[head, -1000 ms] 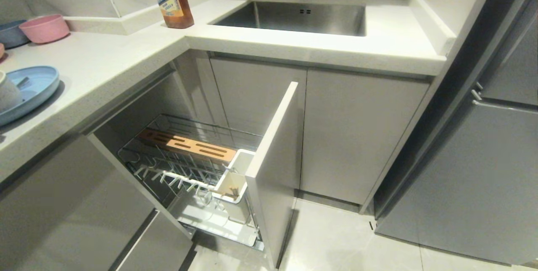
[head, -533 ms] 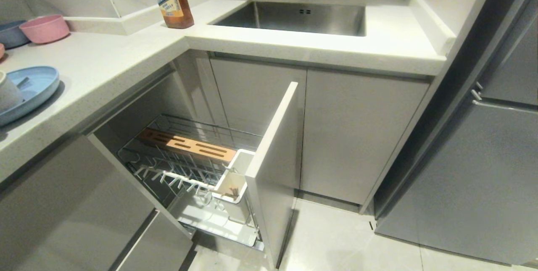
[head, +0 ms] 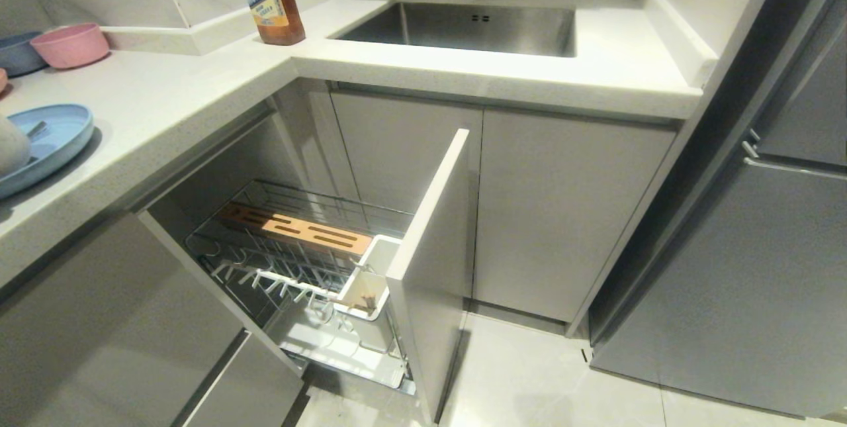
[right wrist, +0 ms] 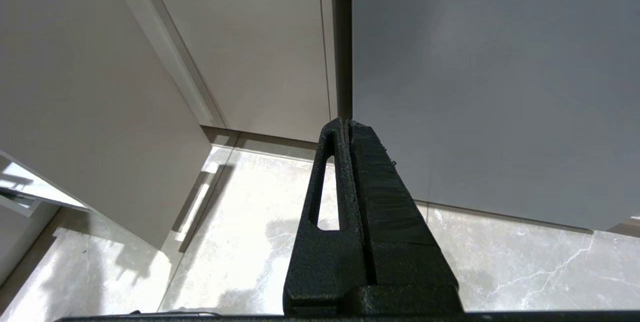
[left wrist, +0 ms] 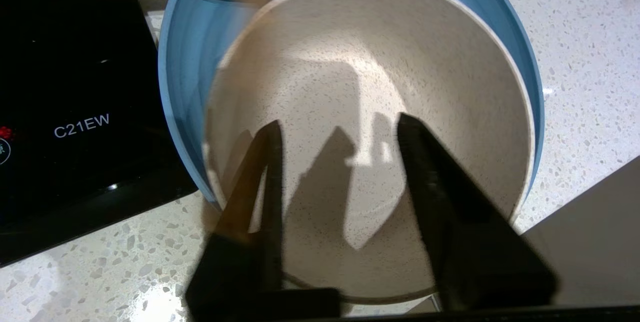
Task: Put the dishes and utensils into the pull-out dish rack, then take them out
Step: Take the chopsticks out of the cupboard, then close the cupboard
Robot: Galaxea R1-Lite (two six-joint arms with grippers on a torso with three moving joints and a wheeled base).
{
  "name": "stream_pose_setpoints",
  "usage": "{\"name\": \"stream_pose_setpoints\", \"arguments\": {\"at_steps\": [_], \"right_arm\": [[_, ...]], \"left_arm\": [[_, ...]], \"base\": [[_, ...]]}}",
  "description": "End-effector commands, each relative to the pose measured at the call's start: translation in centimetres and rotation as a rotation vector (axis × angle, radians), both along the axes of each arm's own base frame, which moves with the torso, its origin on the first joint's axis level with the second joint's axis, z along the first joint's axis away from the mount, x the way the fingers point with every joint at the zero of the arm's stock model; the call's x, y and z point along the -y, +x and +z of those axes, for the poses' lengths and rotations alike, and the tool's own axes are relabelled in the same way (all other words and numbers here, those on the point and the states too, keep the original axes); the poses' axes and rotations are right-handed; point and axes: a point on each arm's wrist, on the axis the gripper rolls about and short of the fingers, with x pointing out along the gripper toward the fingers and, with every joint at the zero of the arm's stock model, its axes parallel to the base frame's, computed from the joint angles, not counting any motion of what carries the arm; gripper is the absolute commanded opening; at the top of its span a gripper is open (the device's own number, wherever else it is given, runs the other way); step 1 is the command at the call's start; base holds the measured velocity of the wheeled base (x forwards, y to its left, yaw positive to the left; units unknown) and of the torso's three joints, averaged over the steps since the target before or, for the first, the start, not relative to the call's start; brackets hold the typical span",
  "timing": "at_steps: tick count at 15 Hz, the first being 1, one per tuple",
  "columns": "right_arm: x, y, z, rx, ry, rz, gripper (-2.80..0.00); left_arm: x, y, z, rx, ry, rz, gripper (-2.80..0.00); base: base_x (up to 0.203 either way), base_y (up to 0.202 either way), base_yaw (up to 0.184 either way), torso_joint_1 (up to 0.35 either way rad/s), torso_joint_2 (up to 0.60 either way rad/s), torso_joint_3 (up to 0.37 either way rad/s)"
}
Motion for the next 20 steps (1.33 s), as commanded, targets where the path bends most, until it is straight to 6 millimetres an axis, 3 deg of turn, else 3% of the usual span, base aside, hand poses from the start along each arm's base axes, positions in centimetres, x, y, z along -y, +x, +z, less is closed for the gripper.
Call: {"name": "stream_pose_setpoints", "arguments": {"at_steps": [1,9,14,15,20], "right_arm": [[0.0,0.0,0.0,-0.001,0.0,-0.001,-2.8],[0.0,0.0,0.0,-0.001,0.0,-0.001,-2.8],[0.0,0.0,0.0,-0.001,0.0,-0.001,-2.8],[0.0,0.0,0.0,-0.001,0.0,0.0,-2.8],[0.0,0.0,0.0,-0.001,0.0,-0.001,-2.8]], "left_arm": [[0.1,-0.1,0.1,0.002,-0.002,0.002,0.0],[0.6,-1.2,1.6,0.06,0.028,0.002,0.0],[1.9,-3.8,4.5,0.18,0.09,0.009,0.0],[2.3,-4.6,5.0,0.21,0.109,0.008,-2.8],[5.3,-7.8,8.8,0.489,0.252,-0.102,-2.8]], "base": [[0.0,0.0,0.0,0.0,0.0,0.0],[0.0,0.0,0.0,0.0,0.0,0.0],[0.0,0.0,0.0,0.0,0.0,0.0],[0.0,0.0,0.0,0.0,0.0,0.0],[0.0,0.0,0.0,0.0,0.0,0.0]]}}
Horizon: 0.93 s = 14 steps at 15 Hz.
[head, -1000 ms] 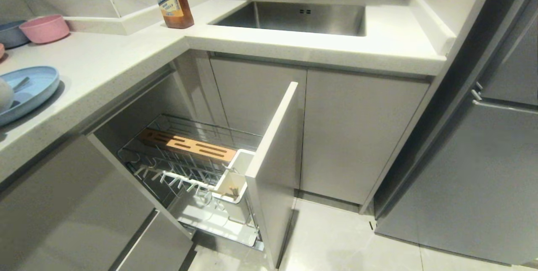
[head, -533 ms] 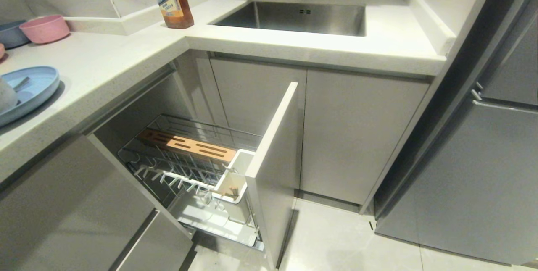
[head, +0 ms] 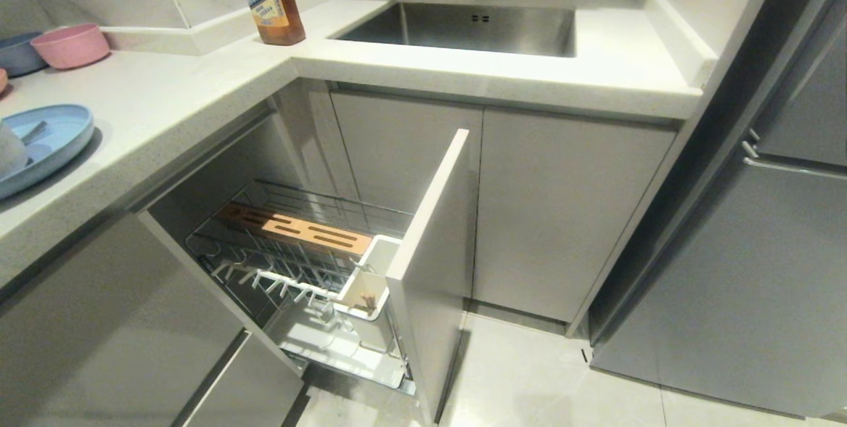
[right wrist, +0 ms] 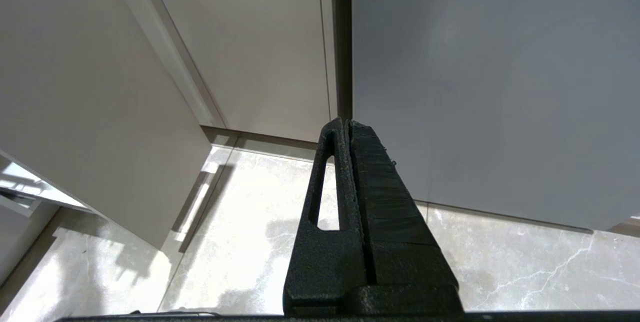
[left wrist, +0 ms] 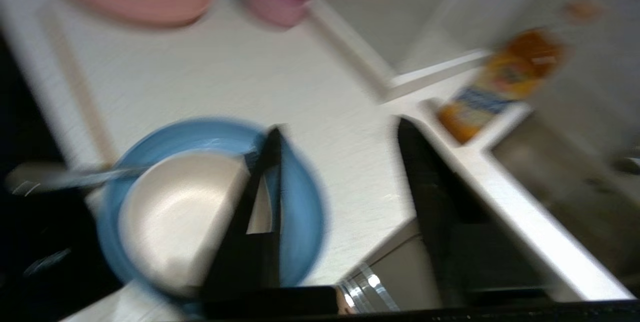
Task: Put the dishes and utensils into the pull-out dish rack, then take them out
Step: Close the cupboard
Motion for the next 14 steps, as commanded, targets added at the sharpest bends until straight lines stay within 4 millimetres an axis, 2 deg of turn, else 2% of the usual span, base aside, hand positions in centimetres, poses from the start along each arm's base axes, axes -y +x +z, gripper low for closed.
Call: {"name": "stream_pose_setpoints", "arguments": {"at_steps": [1,4,6,10,14], "right_arm": [[0.0,0.0,0.0,-0.001,0.001,0.001,-2.8],[0.0,0.0,0.0,-0.001,0.001,0.0,-2.8],[0.0,0.0,0.0,-0.001,0.001,0.001,-2.8],[0.0,0.0,0.0,-0.001,0.001,-0.001,-2.8],[0.0,0.0,0.0,-0.001,0.001,-0.001,-2.8]], "left_arm": [[1.4,-1.7,1.2,0.083,0.046,-0.06,-2.8],[3.5,-2.9,2.6,0.197,0.104,-0.227,-2.8],[4.9,-3.0,2.2,0.199,0.083,-0.39,-2.8],[8.9,-0.1,-1.8,0.017,0.063,-0.721,-2.8],[14.0,2.7,-5.8,-0.193,0.09,-0.964,-2.8]], "base": [[0.0,0.0,0.0,0.0,0.0,0.0],[0.0,0.0,0.0,0.0,0.0,0.0],[0.0,0.0,0.0,0.0,0.0,0.0],[0.0,0.0,0.0,0.0,0.0,0.0],[0.0,0.0,0.0,0.0,0.0,0.0]]}}
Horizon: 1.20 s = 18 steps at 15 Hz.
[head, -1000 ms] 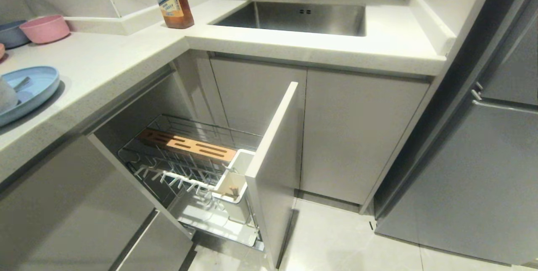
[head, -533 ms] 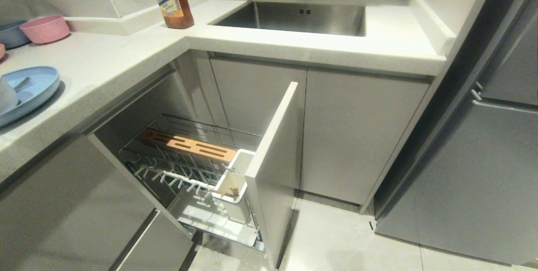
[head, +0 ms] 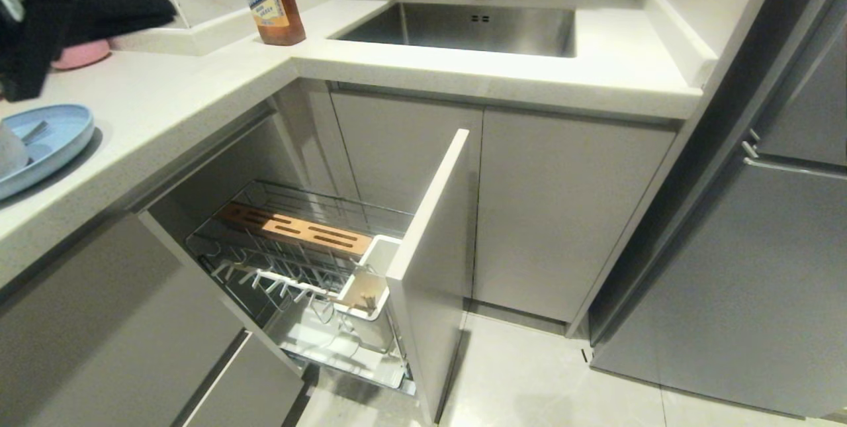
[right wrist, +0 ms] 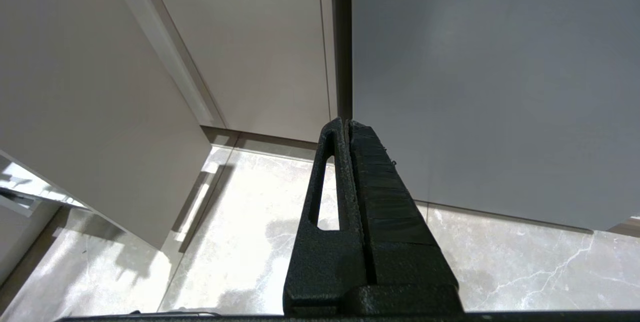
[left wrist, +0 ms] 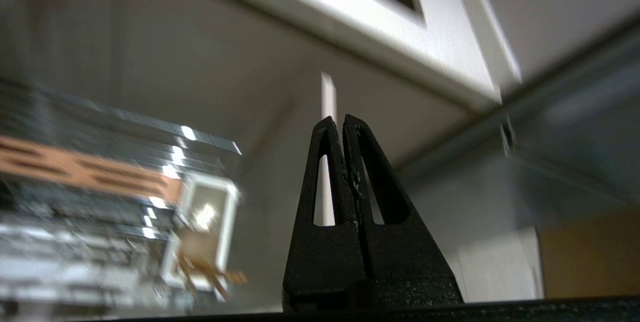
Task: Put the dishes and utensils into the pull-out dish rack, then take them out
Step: Close the cupboard
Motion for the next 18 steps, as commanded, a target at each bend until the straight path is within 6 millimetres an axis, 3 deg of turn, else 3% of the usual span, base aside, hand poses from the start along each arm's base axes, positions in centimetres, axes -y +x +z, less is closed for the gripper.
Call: {"name": "stream_pose_setpoints", "arguments": {"at_steps": [1,6,9,14,18], "right_arm": [[0.0,0.0,0.0,-0.001,0.0,0.0,-2.8],[0.0,0.0,0.0,-0.001,0.0,0.0,-2.8],[0.0,0.0,0.0,-0.001,0.0,0.001,-2.8],[0.0,0.0,0.0,-0.001,0.0,0.0,-2.8],[0.0,0.0,0.0,-0.001,0.0,-0.001,-2.8]], "left_arm": [[2.8,1.6,-2.1,-0.103,0.056,-0.088,-2.8],[9.8,3.4,-7.5,-0.333,0.19,-0.259,-2.8],[12.6,4.0,-10.2,-0.43,0.277,-0.276,-2.8],[15.8,4.9,-13.6,-0.504,0.378,-0.237,-2.8],[16.6,5.6,-14.8,-0.513,0.407,-0.151,-2.8]], "base": [[0.0,0.0,0.0,0.0,0.0,0.0],[0.0,0.0,0.0,0.0,0.0,0.0],[0.0,0.0,0.0,0.0,0.0,0.0],[0.0,0.0,0.0,0.0,0.0,0.0],[0.0,0.0,0.0,0.0,0.0,0.0]]}}
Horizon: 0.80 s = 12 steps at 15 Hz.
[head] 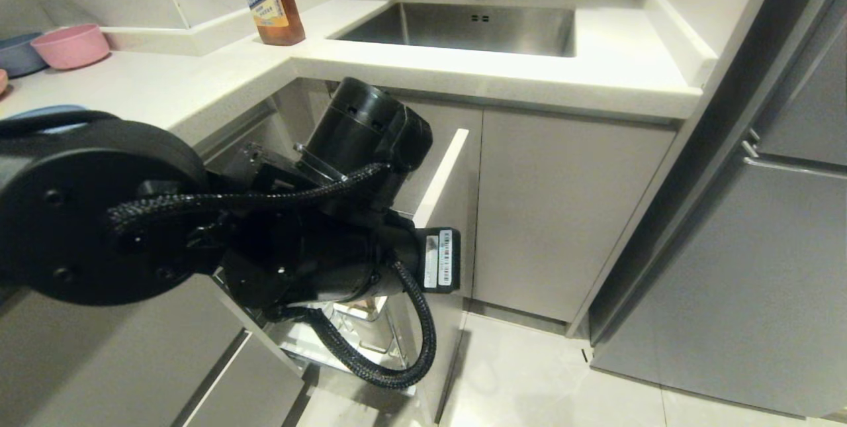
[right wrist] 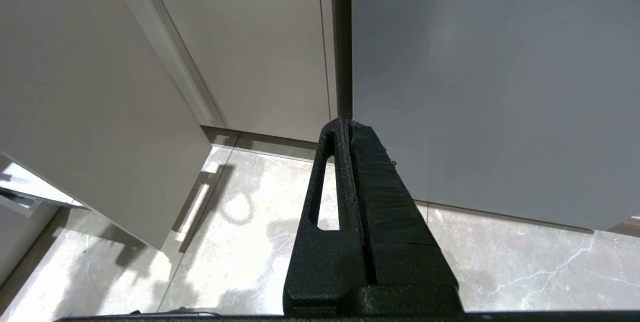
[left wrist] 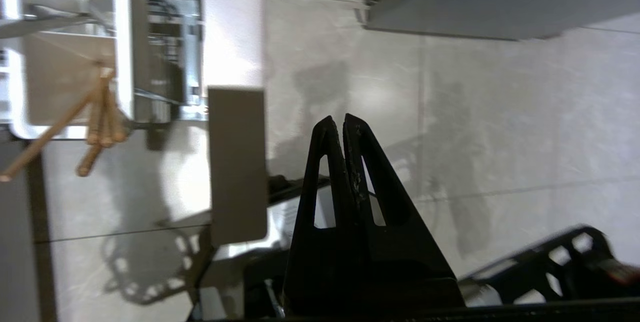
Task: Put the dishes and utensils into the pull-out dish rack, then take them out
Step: Close the cupboard
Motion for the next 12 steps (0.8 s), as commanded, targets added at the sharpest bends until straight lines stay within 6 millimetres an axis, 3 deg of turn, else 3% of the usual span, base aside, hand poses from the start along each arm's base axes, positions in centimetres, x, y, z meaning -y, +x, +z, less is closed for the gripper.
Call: {"name": "stream_pose_setpoints", "arguments": {"at_steps": [1,12], "right_arm": [[0.0,0.0,0.0,-0.001,0.0,0.0,-2.8],[0.0,0.0,0.0,-0.001,0.0,0.001,-2.8]], "left_arm": [[0.5,0.4,-0.8,0.002,0.037,0.03,-2.8],[-0.5,1.2,-0.2,0.143,0.174,0.255,-2.8]], "base": [[0.0,0.0,0.0,0.0,0.0,0.0],[0.0,0.0,0.0,0.0,0.0,0.0]]}}
